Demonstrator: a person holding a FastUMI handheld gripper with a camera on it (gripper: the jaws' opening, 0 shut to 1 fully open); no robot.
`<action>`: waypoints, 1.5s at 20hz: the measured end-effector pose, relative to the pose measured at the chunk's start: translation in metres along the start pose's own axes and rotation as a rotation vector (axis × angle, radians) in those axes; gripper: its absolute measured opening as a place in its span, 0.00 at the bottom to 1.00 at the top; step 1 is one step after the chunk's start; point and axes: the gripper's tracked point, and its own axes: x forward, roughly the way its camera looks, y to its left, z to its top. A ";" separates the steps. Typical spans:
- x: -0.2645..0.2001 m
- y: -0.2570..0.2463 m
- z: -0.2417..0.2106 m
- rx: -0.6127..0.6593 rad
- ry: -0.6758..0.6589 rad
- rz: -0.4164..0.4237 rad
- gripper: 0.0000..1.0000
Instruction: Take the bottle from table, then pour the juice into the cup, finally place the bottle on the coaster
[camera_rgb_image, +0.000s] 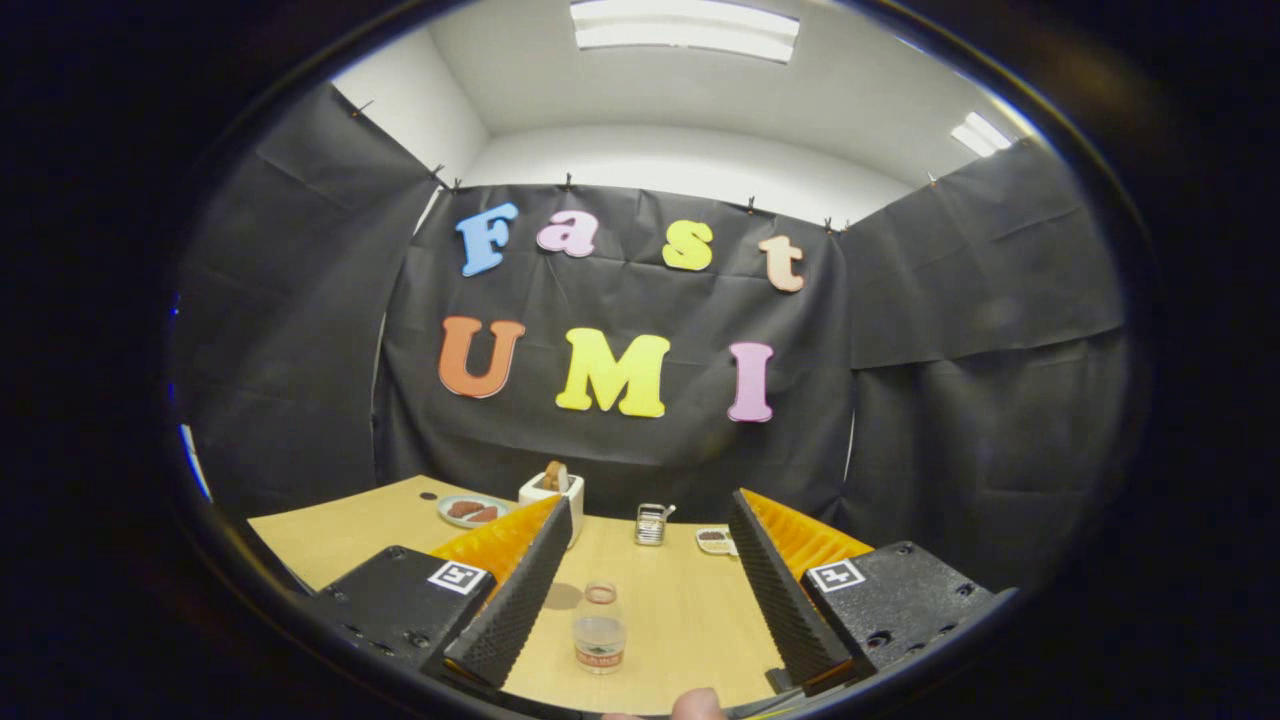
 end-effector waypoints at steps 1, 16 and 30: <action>0.000 0.000 -0.001 0.000 -0.003 0.002 1.00; -0.009 -0.011 -0.079 0.017 0.056 0.026 1.00; 0.028 0.036 -0.220 0.054 0.201 0.117 1.00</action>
